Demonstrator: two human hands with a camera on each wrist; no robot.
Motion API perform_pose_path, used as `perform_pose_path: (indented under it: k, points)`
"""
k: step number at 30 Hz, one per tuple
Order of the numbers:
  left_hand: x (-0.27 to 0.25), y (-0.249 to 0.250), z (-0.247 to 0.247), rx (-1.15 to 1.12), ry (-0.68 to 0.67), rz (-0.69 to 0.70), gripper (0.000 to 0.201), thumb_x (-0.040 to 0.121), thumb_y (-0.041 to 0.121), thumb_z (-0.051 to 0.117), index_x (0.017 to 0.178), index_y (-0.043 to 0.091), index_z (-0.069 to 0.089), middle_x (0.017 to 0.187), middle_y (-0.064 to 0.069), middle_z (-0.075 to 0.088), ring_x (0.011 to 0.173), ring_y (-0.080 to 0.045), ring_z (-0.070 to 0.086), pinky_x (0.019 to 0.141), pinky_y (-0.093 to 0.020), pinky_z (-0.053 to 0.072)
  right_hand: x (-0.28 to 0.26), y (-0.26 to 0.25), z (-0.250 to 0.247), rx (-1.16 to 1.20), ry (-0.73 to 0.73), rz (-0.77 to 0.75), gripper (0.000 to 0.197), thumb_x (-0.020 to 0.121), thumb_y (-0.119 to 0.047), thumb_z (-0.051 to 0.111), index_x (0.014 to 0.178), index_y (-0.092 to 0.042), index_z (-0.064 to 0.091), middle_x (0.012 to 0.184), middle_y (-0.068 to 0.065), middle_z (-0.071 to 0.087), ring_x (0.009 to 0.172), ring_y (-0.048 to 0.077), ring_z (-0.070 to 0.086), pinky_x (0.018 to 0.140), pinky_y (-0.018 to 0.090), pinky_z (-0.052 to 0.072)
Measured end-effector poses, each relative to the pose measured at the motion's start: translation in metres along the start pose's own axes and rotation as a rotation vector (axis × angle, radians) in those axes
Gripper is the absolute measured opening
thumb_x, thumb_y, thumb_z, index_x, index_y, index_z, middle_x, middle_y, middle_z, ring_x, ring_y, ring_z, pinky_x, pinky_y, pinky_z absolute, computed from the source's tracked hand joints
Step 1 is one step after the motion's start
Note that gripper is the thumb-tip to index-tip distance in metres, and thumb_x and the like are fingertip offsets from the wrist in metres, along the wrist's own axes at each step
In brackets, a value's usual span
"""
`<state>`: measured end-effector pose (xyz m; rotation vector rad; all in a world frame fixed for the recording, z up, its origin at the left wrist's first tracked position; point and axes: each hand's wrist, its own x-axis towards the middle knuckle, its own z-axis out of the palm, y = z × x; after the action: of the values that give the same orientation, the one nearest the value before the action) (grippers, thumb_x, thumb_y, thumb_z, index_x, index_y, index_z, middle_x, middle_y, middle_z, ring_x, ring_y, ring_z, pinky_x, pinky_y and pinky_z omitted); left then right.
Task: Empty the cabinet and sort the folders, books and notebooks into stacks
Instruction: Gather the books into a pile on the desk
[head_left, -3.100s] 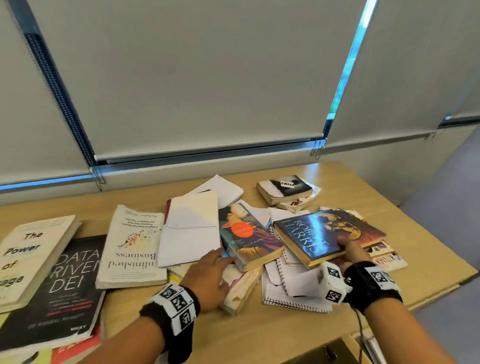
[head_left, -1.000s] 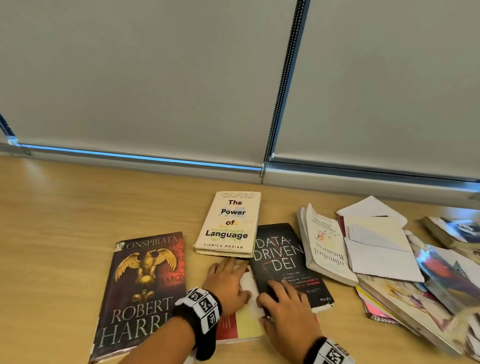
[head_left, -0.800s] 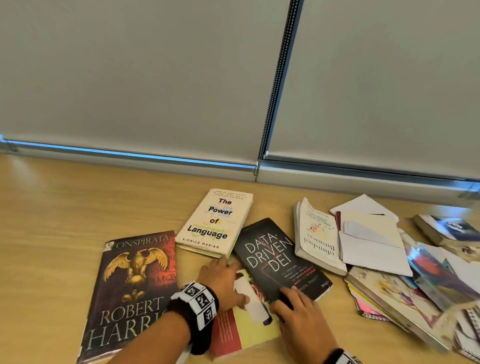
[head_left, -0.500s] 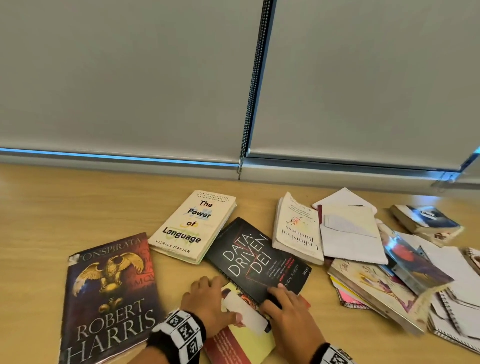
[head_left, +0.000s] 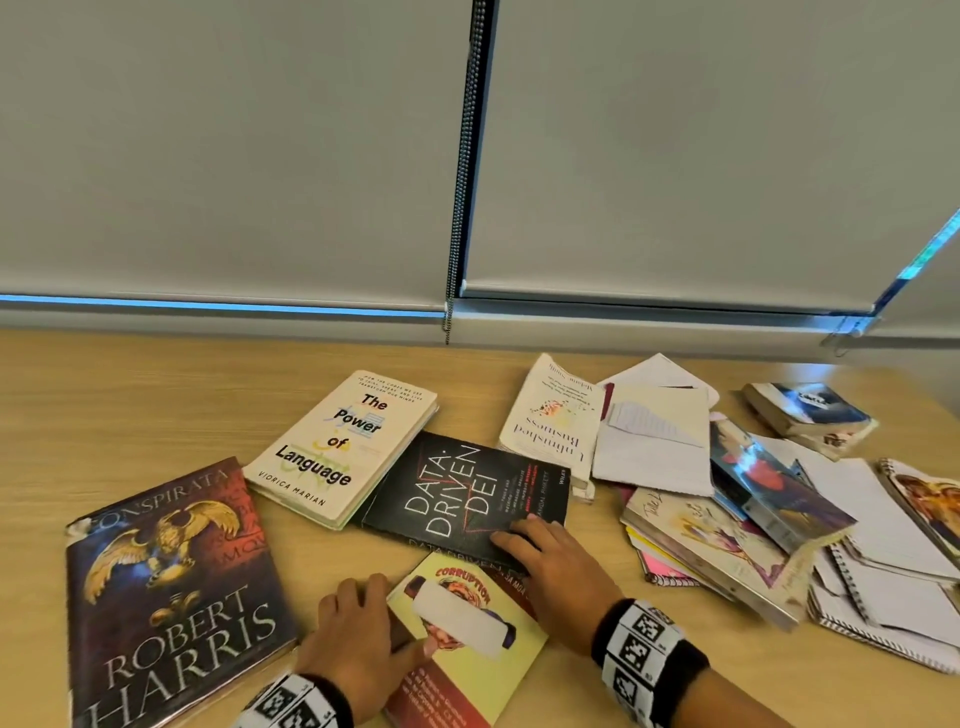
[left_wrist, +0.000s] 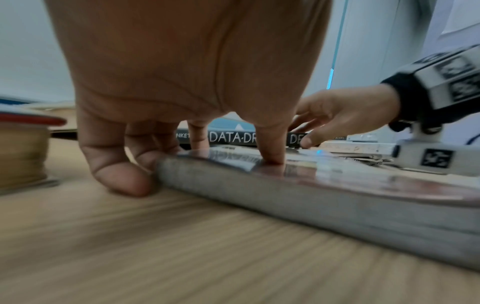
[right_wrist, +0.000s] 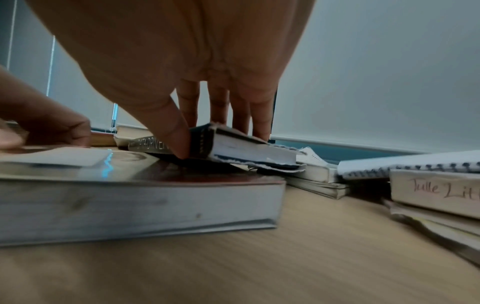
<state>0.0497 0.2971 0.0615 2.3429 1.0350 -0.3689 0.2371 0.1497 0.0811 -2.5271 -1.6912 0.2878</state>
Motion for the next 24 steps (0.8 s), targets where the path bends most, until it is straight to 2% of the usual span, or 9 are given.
perform_pose_path:
  k: [3, 5, 7, 8, 10, 14, 17, 20, 24]
  points:
    - [-0.007, 0.012, 0.005, 0.126, -0.015, -0.029, 0.113, 0.054, 0.090, 0.050, 0.143, 0.029, 0.016, 0.138, 0.000, 0.025, 0.128, -0.021, 0.028, 0.103, -0.039, 0.038, 0.007, 0.007, -0.004, -0.016, -0.042, -0.001, 0.059, 0.097, -0.016, 0.048, 0.149, -0.031, 0.026, 0.153, -0.002, 0.027, 0.146, 0.021, 0.016, 0.120, 0.033, 0.006]
    - [-0.014, 0.026, 0.013, 0.221, -0.011, -0.033, 0.136, 0.042, 0.101, 0.035, 0.151, 0.028, -0.003, 0.149, -0.004, 0.017, 0.135, -0.026, 0.022, 0.107, -0.043, 0.029, 0.010, 0.006, -0.004, -0.008, -0.043, 0.015, 0.057, 0.097, -0.019, 0.049, 0.149, -0.030, 0.027, 0.154, 0.000, 0.027, 0.147, 0.022, 0.016, 0.120, 0.036, 0.006]
    - [-0.018, 0.034, 0.022, 0.293, -0.009, -0.036, 0.147, 0.030, 0.107, 0.016, 0.152, 0.030, -0.011, 0.154, -0.009, 0.013, 0.138, -0.030, 0.020, 0.111, -0.049, 0.016, 0.006, 0.003, -0.001, 0.048, 0.037, 0.100, 0.055, 0.097, -0.022, 0.049, 0.149, -0.027, 0.029, 0.154, 0.002, 0.029, 0.145, 0.023, 0.021, 0.120, 0.039, 0.012]
    - [-0.018, 0.034, 0.021, 0.303, -0.010, -0.033, 0.144, 0.033, 0.106, 0.017, 0.152, 0.029, -0.010, 0.154, -0.009, 0.015, 0.138, -0.031, 0.020, 0.111, -0.050, 0.014, 0.000, 0.003, 0.003, 0.107, 0.097, 0.182, 0.055, 0.097, -0.024, 0.049, 0.148, -0.026, 0.030, 0.151, 0.002, 0.033, 0.142, 0.022, 0.028, 0.119, 0.037, 0.021]
    - [-0.016, 0.029, 0.015, 0.239, -0.012, -0.015, 0.123, 0.057, 0.095, 0.036, 0.153, 0.029, -0.005, 0.149, -0.004, 0.020, 0.135, -0.027, 0.023, 0.110, -0.044, 0.022, -0.021, 0.004, 0.010, 0.227, 0.160, 0.369, 0.059, 0.094, -0.033, 0.053, 0.148, -0.027, 0.028, 0.142, -0.003, 0.039, 0.128, 0.013, 0.040, 0.109, 0.028, 0.038]
    - [-0.011, 0.024, 0.006, 0.056, 0.000, 0.022, 0.093, 0.079, 0.067, 0.051, 0.151, 0.028, 0.008, 0.139, 0.000, 0.030, 0.128, -0.022, 0.030, 0.104, -0.036, 0.038, -0.052, 0.005, 0.028, 0.582, 0.001, 0.617, 0.077, 0.087, -0.044, 0.061, 0.149, -0.026, 0.021, 0.135, -0.006, 0.050, 0.116, 0.010, 0.053, 0.098, 0.025, 0.047]
    - [-0.011, 0.033, 0.005, -0.038, -0.065, 0.008, 0.079, 0.081, 0.060, 0.054, 0.145, 0.028, 0.021, 0.133, -0.001, 0.035, 0.126, -0.023, 0.034, 0.102, -0.035, 0.040, -0.053, -0.005, 0.039, 0.754, -0.073, 0.633, 0.083, 0.084, -0.042, 0.066, 0.149, -0.024, 0.018, 0.122, -0.012, 0.059, 0.102, 0.007, 0.058, 0.092, 0.016, 0.046]
    - [-0.007, 0.036, 0.008, -0.194, -0.165, -0.033, 0.068, 0.076, 0.059, 0.061, 0.132, 0.032, 0.033, 0.123, 0.002, 0.043, 0.119, -0.019, 0.045, 0.102, -0.031, 0.041, -0.056, -0.009, 0.042, 0.805, -0.075, 0.690, 0.090, 0.079, -0.045, 0.070, 0.149, -0.030, 0.014, 0.125, -0.009, 0.058, 0.107, 0.011, 0.060, 0.098, 0.027, 0.049]
    - [0.000, 0.037, 0.020, -0.407, -0.359, -0.029, 0.067, 0.072, 0.060, 0.062, 0.128, 0.028, 0.047, 0.126, 0.013, 0.058, 0.111, -0.007, 0.055, 0.101, -0.024, 0.042, -0.068, -0.003, 0.031, 0.855, -0.075, 0.769, 0.073, 0.084, -0.039, 0.066, 0.141, -0.033, 0.022, 0.107, -0.012, 0.066, 0.092, 0.006, 0.064, 0.081, 0.017, 0.049]
